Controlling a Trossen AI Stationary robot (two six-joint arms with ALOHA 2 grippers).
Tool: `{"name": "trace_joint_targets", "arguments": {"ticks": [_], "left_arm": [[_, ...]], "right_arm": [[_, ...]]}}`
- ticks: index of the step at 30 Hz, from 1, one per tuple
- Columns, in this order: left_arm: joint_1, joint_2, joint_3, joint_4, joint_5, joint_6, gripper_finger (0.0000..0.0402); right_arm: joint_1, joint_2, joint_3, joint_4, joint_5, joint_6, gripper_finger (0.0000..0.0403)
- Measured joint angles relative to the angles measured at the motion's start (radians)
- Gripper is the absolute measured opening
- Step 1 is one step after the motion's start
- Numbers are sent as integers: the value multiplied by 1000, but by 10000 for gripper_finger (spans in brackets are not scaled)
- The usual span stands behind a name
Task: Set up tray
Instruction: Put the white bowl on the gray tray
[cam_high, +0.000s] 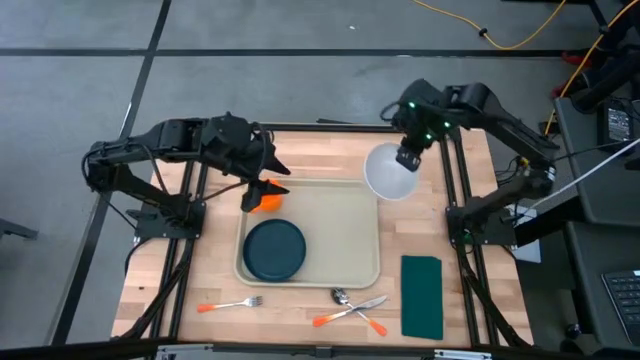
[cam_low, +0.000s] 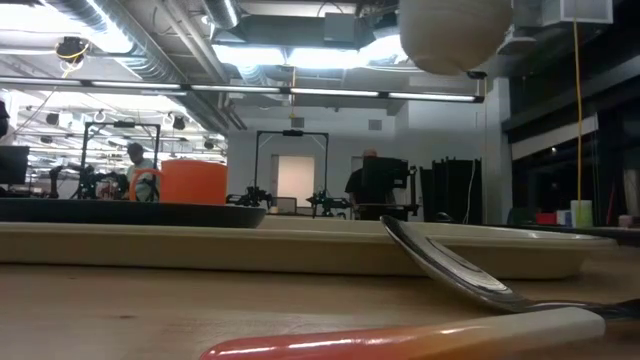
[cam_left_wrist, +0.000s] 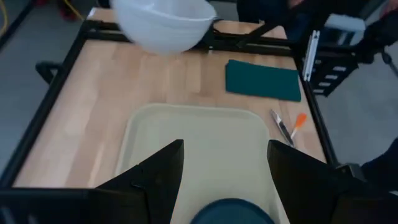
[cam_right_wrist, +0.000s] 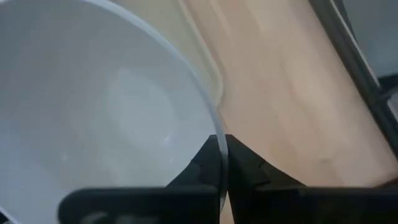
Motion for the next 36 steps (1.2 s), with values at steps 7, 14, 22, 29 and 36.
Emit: {"name": "trace_joint_targets", "arguments": {"ticks": [7,14,22,29,36], "left_arm": [[-38,160,258,-121,-37,140,225],[-62,332,419,-356,-63,275,225],[-89,403,428,-371,-199,405,226],[-114,451,428,-359,-263,537,226],[-127,496,428,-297,-263,613,226]], "right_arm": [[40,238,240,-35,-12,-57,10],[123,389,385,-36,-81,-103,10],[166,455,403,-37,-111,-115,10],[173,464,403,-28,-170,-130,10],[169,464,403,-10,-169,-129,10]]}}
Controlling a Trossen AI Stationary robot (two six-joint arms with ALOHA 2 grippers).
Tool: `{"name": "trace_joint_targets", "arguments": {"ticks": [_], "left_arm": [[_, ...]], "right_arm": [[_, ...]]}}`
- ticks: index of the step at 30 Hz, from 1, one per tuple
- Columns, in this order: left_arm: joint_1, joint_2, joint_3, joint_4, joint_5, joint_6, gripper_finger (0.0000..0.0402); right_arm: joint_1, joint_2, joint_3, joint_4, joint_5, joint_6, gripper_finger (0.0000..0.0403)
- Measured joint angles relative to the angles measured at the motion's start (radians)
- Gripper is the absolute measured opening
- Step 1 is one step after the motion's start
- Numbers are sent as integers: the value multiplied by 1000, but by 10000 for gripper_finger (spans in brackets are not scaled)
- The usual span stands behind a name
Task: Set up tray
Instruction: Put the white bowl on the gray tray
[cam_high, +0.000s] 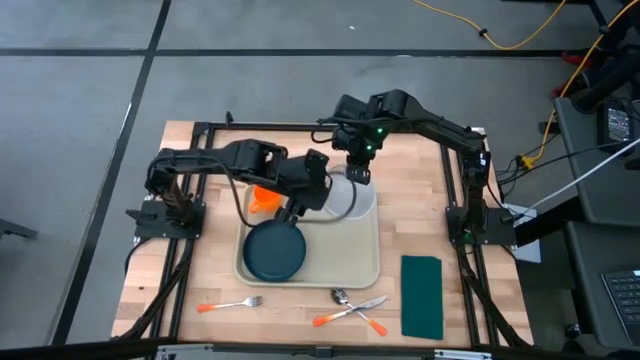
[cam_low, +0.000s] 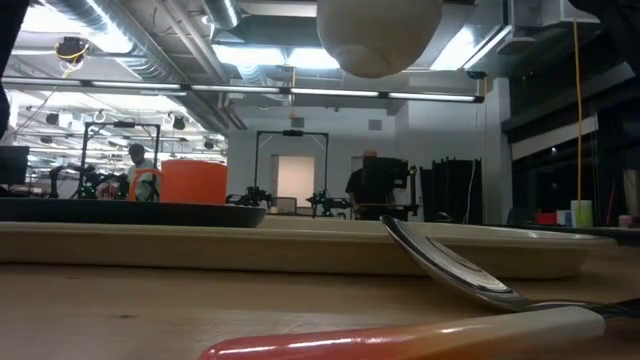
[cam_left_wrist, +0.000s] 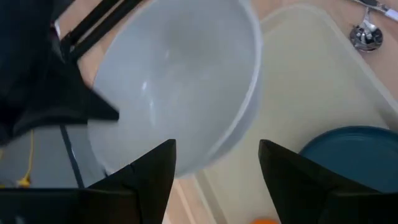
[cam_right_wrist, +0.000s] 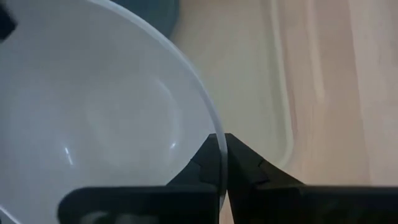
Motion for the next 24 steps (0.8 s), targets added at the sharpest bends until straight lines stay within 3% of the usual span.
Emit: {"name": "trace_joint_targets", "arguments": {"ticks": [9,12,18,24], "left_arm": [[3,64,0,11,121,-12,203],[3,70,0,14,93,-31,161],[1,68,0,-1,119,-47,25],[-5,68,-1,-9,141,-69,4]], "right_arm": [[0,0,-1,23,-5,4,10],[0,0,-1,23,-9,9,10],[0,0,0,36,-17,9,11],[0,0,0,46,-23,12,16]]}}
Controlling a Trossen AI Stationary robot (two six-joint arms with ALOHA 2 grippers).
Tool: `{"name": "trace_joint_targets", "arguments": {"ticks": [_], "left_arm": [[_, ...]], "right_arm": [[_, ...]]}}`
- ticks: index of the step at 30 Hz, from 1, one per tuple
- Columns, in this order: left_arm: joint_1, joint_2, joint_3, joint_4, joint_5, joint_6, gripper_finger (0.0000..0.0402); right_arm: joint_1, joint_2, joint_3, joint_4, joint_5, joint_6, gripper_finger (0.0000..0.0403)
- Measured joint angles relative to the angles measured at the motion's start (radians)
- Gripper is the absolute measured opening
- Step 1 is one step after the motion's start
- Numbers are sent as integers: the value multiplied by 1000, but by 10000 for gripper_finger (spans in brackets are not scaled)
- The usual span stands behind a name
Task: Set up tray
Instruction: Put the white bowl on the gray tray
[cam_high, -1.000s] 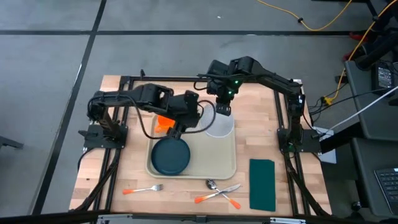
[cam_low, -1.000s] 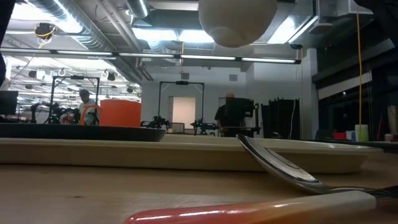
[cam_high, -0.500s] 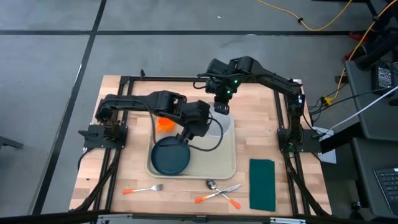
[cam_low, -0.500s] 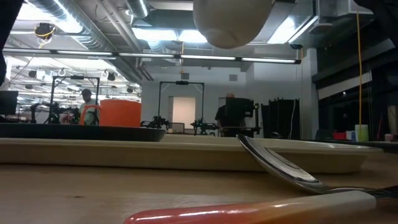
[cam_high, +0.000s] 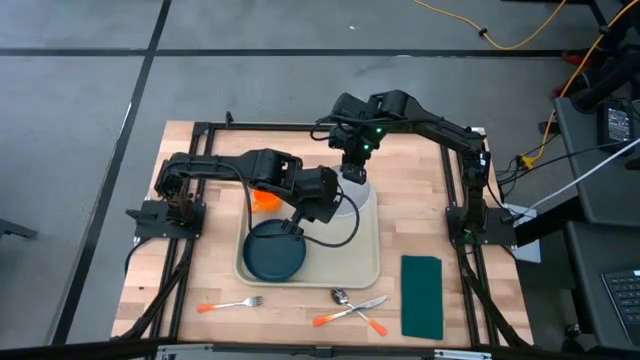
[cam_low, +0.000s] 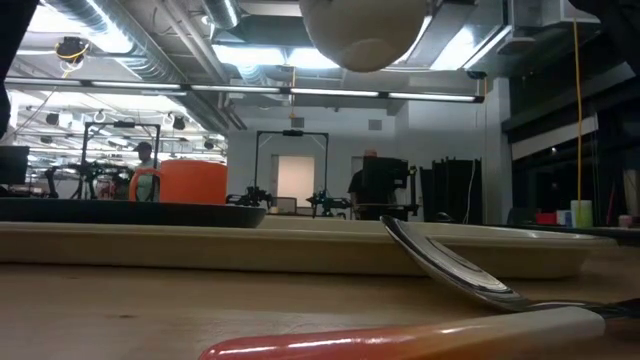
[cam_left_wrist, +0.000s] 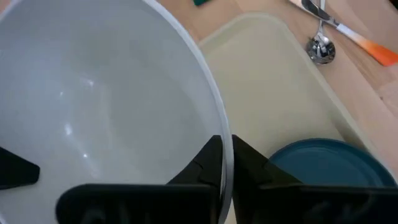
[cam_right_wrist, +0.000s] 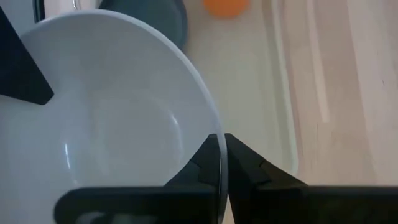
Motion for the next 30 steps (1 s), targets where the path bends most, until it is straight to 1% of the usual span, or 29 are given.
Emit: {"name": "trace_joint_targets", "arguments": {"ticks": [5,9,11,15,19,22,25,27,29,30], "left_arm": [[4,-1,0,-3,-2,-36,3],[5,-7,1,-24,-26,-62,2],[5,-8,0,-67,-28,-89,1],[8,-7,0,-78,-41,-103,1],[8,-7,0,-99,-61,-115,1],[8,-13,0,-103,-62,-133,1],[8,-30,0,-108,-75,-162,1],[5,-43,0,-117,-84,-190,1],[3,-61,0,-120,-85,-219,1],[1,-72,0,-120,-86,-236,1]], "right_arm": [[0,0,30,-4,5,-2,27],[-1,-7,110,-33,29,-12,61],[-4,-67,76,-39,50,-12,83],[-9,-164,77,-79,183,13,129],[-9,-278,76,-77,268,78,163],[17,-367,64,-68,380,145,177],[62,-453,-3,-62,566,218,180],[100,-527,-83,-59,705,281,181],[134,-611,-196,-42,803,339,181],[152,-651,-266,-13,836,368,181]]}}
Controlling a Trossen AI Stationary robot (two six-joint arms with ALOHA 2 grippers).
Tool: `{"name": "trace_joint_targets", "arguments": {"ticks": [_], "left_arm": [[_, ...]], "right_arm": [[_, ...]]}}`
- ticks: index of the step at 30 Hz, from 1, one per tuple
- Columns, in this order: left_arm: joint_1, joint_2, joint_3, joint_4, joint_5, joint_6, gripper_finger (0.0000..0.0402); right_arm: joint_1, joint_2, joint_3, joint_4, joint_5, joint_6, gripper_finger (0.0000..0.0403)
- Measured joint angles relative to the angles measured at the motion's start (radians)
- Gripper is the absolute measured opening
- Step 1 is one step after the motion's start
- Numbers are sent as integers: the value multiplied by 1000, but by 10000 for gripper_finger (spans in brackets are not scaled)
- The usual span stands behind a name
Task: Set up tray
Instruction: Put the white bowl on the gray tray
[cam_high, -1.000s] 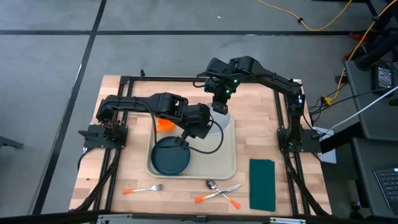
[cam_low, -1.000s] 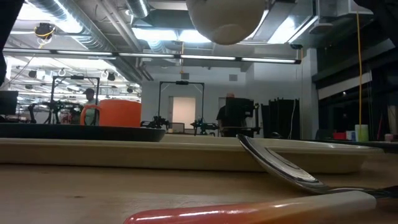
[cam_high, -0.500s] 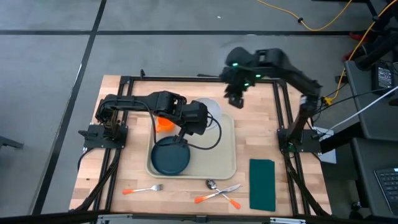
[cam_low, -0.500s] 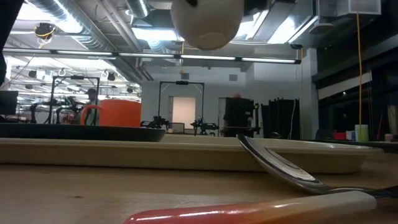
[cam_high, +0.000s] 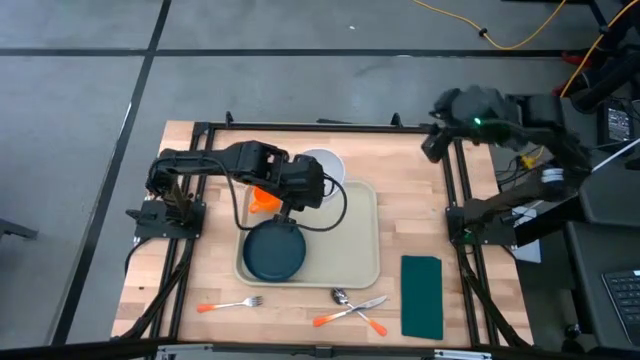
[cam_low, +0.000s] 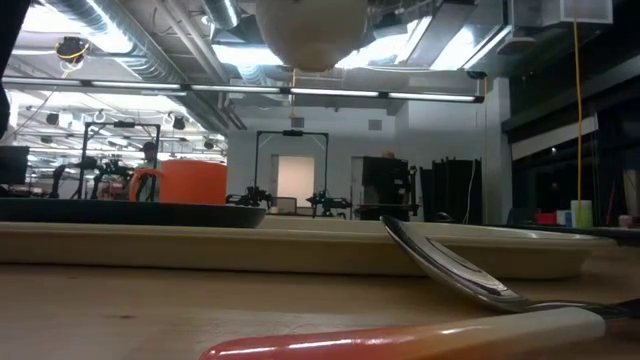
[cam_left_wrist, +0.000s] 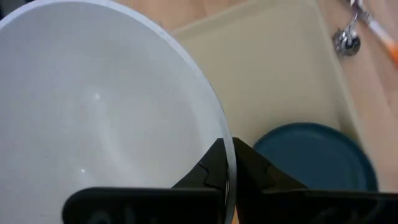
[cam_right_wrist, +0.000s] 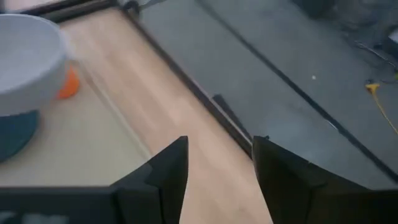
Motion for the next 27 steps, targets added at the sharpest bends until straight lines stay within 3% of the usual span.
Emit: {"name": "trace_joint_targets", "arguments": {"ticks": [7,12,18,27], "left_arm": [[-47,-128,0,-79,38,-201,1],[-135,-275,1,-126,4,-413,1],[-253,-371,2,-126,-144,-665,1],[-445,-284,2,-160,-100,-964,1]], "right_arm": [[81,-274,-543,340,40,117,181],[117,-364,-802,585,8,116,181],[129,-384,-901,770,-1,36,181],[128,-385,-900,915,0,-105,181]]}}
